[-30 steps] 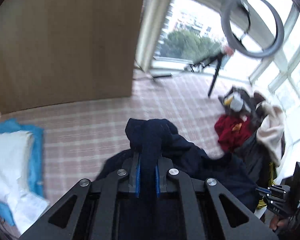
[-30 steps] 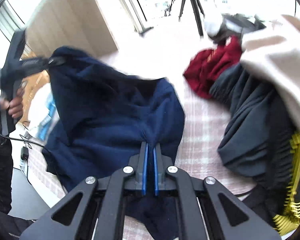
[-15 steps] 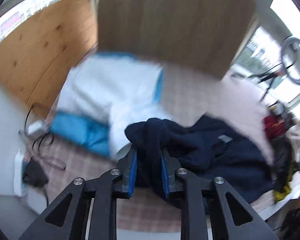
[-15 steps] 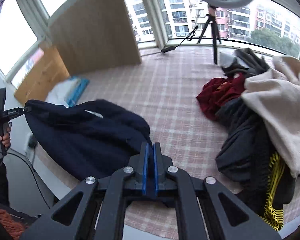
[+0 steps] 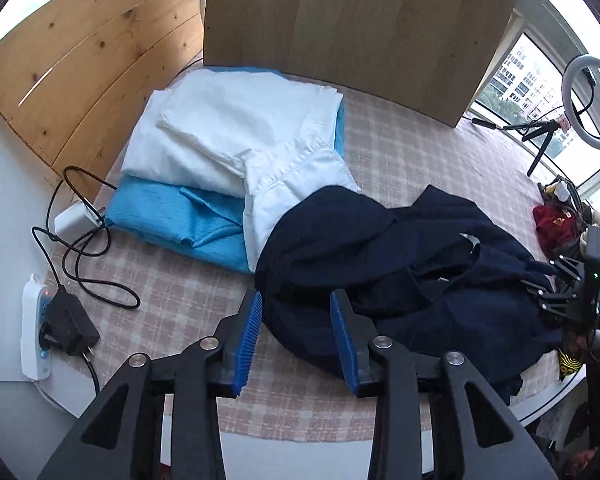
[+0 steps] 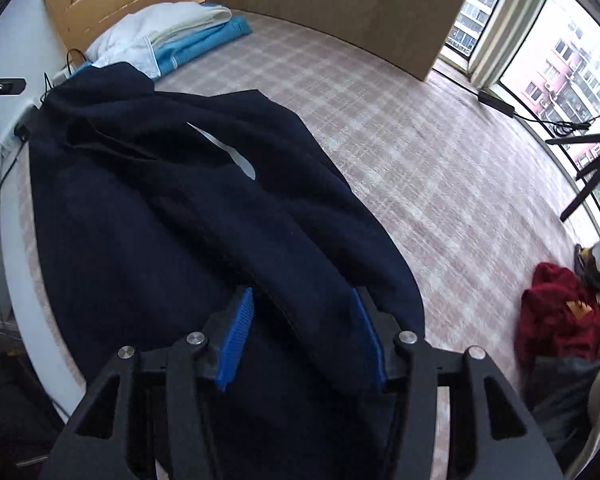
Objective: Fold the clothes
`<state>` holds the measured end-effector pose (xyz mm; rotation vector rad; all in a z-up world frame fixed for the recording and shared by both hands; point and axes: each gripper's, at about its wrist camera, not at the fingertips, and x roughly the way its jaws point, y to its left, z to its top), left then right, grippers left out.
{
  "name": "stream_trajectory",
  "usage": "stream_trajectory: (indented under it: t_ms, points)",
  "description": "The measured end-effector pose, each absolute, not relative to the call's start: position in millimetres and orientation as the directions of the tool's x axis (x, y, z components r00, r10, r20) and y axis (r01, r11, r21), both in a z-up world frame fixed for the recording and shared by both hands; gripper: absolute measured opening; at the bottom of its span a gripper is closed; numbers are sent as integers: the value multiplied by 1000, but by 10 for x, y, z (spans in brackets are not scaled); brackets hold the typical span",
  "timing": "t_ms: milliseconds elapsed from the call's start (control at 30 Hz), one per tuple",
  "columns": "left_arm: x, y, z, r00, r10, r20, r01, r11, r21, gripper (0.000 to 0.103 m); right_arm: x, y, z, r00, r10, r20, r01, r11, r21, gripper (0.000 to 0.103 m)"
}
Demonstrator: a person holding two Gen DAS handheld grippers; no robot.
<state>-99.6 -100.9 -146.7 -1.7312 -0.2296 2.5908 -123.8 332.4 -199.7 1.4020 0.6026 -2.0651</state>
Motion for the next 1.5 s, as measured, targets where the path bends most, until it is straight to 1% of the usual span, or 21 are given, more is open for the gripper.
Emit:
stream_trajectory:
  t_ms: [33,67,100,233,367,433,467,567,733,900,1033,1133,1167,1200,1233,1267,1300,1367,1400,1433,1500]
  points:
    - [-993,-1006,-1481,-383,97,-919,70,-989,-133,34,-1250,3341,-2014,-271,-208,-940,670,-742,-29,39]
    - [-994,-992,-1482,-380,99,-920,64,-989,-133,34,-1261,3358,-2031,-250,-215,-944,668,-744,-7,14]
    - [-995,-977,-1484,-377,102,-921,58,-989,-133,34,-1262,3386,-2028,-235,-225,-946,663,-748,13,3]
    - [-1049,-814,-1478,-367,118,-923,-11,-992,-123,34,-1161,3653,-1775,-241,-302,-922,613,-784,96,4]
    - [-1087,-597,-1462,-340,148,-929,-102,-988,-120,35,-949,4238,-1297,-258,-431,-865,513,-820,255,3]
    - [-1110,-459,-1453,-326,158,-932,-155,-982,-113,42,-795,4629,-1103,-311,-414,-856,448,-858,252,3]
    - [-1123,-375,-1447,-319,161,-934,-184,-977,-106,44,-746,4774,-1079,-327,-395,-858,418,-875,243,3]
    - [-1246,-27,-1443,-296,176,-939,-290,-953,-87,44,-720,4945,-1288,-309,-348,-885,366,-902,227,4]
    - [-1488,725,-1545,-215,241,-946,-538,-838,-91,44,-676,5229,-1638,-271,-269,-924,279,-941,192,4]
    - [-1672,1218,-1767,-182,176,-968,-663,-749,-11,44,-662,5360,-1853,-238,-244,-940,233,-954,189,4]
    - [-1750,1459,-1919,-63,233,-971,-736,-668,-112,44,-645,5365,-1872,-239,-248,-939,230,-954,193,4]
    - [-1769,1662,-2065,-20,224,-974,-768,-627,-128,44,-646,5346,-1864,-242,-241,-940,231,-955,186,4]
    - [-1801,1707,-2118,-12,219,-976,-765,-630,-132,43,-649,5332,-1860,-245,-236,-940,233,-956,179,4]
    - [-1848,1730,-2160,-5,213,-977,-751,-646,-137,36,-656,5312,-1858,-251,-228,-941,239,-956,168,4]
    - [-1892,1736,-2182,-4,217,-976,-726,-672,-146,12,-665,5294,-1846,-259,-222,-940,244,-957,159,4]
    - [-1956,1735,-2158,5,237,-972,-708,-686,-171,4,-676,5281,-1821,-270,-220,-937,250,-956,152,4]
    - [-2020,1734,-2134,13,257,-966,-688,-699,-195,4,-696,5270,-1795,-282,-220,-934,253,-956,148,4]
    - [-2186,1692,-2009,-69,294,-953,-644,-743,-183,5,-771,5250,-1757,-298,-223,-928,255,-955,148,4]
    - [-2301,1668,-1942,-124,303,-945,-615,-771,-167,10,-825,5231,-1774,-292,-217,-932,259,-956,141,4]
    - [-2395,1640,-1921,-157,291,-944,-590,-794,-146,20,-878,5211,-1791,-286,-210,-935,262,-956,135,4]
    - [-2529,1578,-1880,-140,280,-950,-585,-797,-149,31,-976,5162,-1860,-254,-185,-949,274,-955,113,4]
